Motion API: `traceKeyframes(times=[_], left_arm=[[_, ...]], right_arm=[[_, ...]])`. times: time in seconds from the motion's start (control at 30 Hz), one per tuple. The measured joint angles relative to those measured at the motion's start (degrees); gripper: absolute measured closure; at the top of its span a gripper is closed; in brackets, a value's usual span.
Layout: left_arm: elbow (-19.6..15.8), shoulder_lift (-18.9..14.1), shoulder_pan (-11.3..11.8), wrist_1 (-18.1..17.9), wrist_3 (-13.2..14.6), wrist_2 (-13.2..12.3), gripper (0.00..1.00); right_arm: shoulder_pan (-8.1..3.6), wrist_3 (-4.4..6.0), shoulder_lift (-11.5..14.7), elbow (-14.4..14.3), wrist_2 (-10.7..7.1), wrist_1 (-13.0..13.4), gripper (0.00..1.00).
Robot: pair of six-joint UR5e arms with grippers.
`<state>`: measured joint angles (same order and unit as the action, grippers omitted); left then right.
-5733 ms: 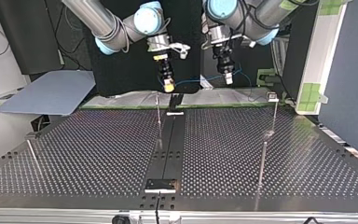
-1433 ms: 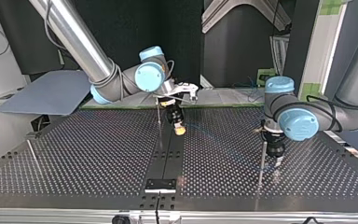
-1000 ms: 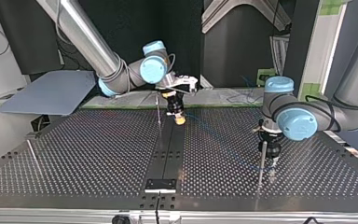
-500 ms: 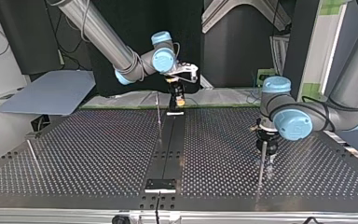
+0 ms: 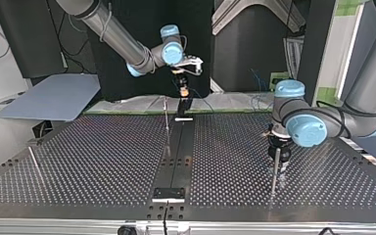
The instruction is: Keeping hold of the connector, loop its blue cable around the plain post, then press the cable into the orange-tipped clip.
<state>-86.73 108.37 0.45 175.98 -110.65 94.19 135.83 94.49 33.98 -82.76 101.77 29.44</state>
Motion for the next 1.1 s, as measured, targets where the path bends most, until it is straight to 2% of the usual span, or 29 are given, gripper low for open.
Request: traceKeyframes(times=[0.17, 0.27, 0.43, 0.73, 0.93, 1.1], left_arm=[[0.0, -0.01, 0.01, 0.05, -0.12, 0.05, 0.0], [0.0, 0.0, 0.01, 0.07, -0.16, 0.06, 0.0], [0.0, 0.01, 0.0, 0.14, -0.17, 0.06, 0.0], [0.0, -0.01, -0.03, 0.17, -0.09, 0.07, 0.0], [0.0, 0.01, -0.01, 0.17, -0.09, 0.07, 0.0], [0.0, 0.01, -0.01, 0.17, -0.09, 0.07, 0.0]], right_arm=[[-0.62, 0.85, -2.56, -2.15, 1.09, 2.62, 1.0], [-1.06, 1.39, -4.24, -3.23, 2.33, 4.34, 1.0], [-2.14, 2.34, -6.96, -4.58, 3.8, 7.09, 1.0], [-4.54, 3.56, -10.31, -7.25, 4.05, 12.06, 1.0], [-5.75, 3.76, -12.89, -7.62, 4.22, 13.55, 1.0], [-6.48, 3.79, -13.6, -8.09, 4.82, 14.65, 1.0]])
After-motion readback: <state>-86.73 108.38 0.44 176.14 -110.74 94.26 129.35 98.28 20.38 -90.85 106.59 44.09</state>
